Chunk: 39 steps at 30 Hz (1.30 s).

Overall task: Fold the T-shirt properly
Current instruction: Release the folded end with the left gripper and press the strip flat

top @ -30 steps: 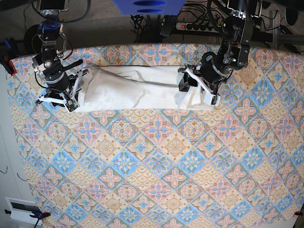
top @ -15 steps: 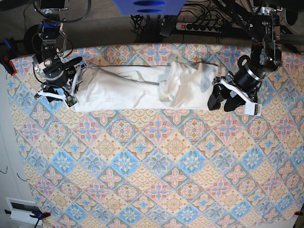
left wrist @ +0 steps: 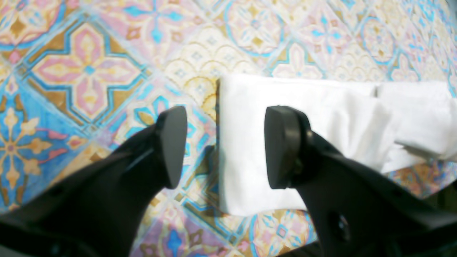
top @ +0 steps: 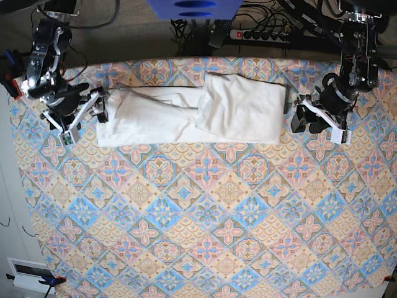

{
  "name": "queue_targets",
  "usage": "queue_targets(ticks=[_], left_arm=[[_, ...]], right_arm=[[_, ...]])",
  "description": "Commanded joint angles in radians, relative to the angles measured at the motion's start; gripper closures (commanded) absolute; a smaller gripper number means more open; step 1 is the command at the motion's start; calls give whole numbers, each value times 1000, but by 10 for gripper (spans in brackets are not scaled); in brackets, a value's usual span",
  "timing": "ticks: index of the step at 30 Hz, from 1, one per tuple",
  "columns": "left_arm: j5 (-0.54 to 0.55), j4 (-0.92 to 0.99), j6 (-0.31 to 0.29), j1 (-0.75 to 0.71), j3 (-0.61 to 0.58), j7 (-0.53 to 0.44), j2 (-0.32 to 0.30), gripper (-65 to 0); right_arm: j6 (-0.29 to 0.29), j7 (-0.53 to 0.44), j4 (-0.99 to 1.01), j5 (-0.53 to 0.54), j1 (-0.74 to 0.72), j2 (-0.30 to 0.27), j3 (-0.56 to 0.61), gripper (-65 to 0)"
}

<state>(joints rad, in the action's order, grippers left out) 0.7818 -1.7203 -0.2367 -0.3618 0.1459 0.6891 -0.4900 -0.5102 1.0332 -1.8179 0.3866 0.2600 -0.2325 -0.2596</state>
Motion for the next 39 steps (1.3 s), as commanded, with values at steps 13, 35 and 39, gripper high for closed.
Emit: queue_targets(ticks=[13,35,39], left_arm=[[-25,-17,-3,4,4,-19,-11,-316],[-25,-17,-5,10,4,-19,-11,-316],[-25,-17,-5,10,4,-19,-11,-316]], right_arm=[[-43,9,274,91,-149,-32,-5,-496],[-81,-12,533,94,-192,-17,84,-462],[-81,-9,531,108,-190,-8,87,-357]])
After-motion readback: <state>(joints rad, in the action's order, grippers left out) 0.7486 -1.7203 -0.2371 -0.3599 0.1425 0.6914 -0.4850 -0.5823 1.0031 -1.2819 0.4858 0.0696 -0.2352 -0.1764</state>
